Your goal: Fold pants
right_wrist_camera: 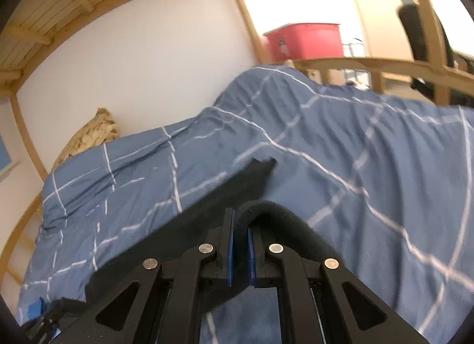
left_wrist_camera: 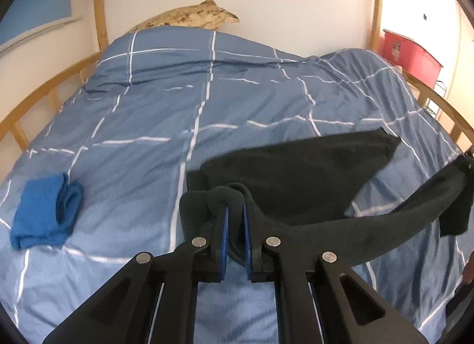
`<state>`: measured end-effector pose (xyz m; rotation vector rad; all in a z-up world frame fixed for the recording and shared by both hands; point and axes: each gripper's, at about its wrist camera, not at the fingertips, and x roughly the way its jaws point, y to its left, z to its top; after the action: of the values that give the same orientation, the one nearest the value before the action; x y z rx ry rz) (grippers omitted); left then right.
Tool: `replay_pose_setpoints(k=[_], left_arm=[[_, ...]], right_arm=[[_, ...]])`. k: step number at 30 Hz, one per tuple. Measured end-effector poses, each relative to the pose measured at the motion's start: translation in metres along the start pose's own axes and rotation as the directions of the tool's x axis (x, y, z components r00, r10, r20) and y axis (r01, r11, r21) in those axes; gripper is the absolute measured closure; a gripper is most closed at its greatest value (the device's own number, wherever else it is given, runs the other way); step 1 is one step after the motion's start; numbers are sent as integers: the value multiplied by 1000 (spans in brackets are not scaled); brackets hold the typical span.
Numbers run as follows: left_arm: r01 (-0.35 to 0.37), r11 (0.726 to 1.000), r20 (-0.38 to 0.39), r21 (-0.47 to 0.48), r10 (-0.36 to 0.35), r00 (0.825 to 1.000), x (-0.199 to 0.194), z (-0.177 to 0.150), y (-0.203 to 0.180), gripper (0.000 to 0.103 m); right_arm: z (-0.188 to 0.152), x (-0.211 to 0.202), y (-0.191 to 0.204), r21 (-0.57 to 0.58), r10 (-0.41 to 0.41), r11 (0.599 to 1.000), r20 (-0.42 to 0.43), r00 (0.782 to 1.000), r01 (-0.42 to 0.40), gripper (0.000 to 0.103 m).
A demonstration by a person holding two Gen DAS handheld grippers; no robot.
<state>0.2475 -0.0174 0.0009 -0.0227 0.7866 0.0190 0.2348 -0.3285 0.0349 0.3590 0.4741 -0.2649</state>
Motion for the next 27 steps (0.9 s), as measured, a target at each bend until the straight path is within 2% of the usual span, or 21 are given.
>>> replay_pose_setpoints(k=[5,10,12,16,23,27], left_arm=[[-15,999,-89,-38,11,996,43,43,10,93],[-40,997,-169,-60,29,985,90,71,18,93],[-71,997,-191,-40,62,980,111,78,18,93],[-97,994,-244,-44,84,966,148,85,23,93],[-151,988,-295,-46,131,947,200,89,28,93],[-167,986,-294,-23,153,944,211,87,24,89]], right_arm=[[29,51,40,-94,-28,995,-30,999,25,95],[34,116,70,-166,-90,984,-101,991,72,95],[32,143,76,-166,-102,983,-148,984,77,95],[24,195,90,-185,-139,978,-228,964,97,95],[11,249,114,-275,-188,955,-271,944,111,95],[5,272,118,-307,-219,944,-300,928,124,95]])
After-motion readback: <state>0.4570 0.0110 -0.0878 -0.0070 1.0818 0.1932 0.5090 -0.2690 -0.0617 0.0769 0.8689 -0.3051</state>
